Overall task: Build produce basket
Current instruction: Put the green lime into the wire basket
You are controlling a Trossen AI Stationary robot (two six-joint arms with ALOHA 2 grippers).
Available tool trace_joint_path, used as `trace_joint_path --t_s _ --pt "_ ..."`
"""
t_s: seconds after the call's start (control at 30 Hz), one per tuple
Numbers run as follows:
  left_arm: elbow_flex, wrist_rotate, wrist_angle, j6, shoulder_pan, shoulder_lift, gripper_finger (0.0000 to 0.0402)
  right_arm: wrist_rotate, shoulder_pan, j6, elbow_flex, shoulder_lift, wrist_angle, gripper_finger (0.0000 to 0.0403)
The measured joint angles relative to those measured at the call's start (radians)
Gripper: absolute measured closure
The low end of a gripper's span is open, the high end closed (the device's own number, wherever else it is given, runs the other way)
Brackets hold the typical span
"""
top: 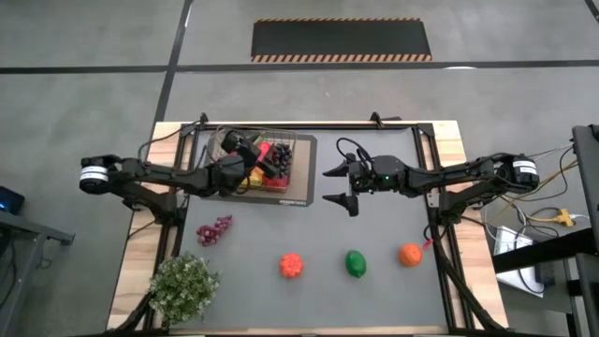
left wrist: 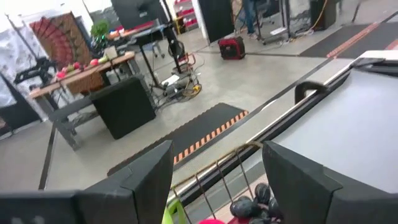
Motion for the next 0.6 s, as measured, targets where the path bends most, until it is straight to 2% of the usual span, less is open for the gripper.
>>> trace_joint_path --t_s 0.3,0.4,0.6 --pt "0.0 0.023 0.003 0.043 -0.088 -0.154 0.0173 0.0 0.006 0.048 0.001 0.0 -0.017 0.0038" --pt "0.0 0.136 0.004 0.043 -0.115 -0.193 0.0173 0.0 0.005 0.049 0.002 0.0 -0.039 0.0038" --pt "-0.003 0.489 0.035 0.036 -0.14 -0.205 0.0173 0.0 0.005 0.038 0.002 0.001 -0.058 0.0038"
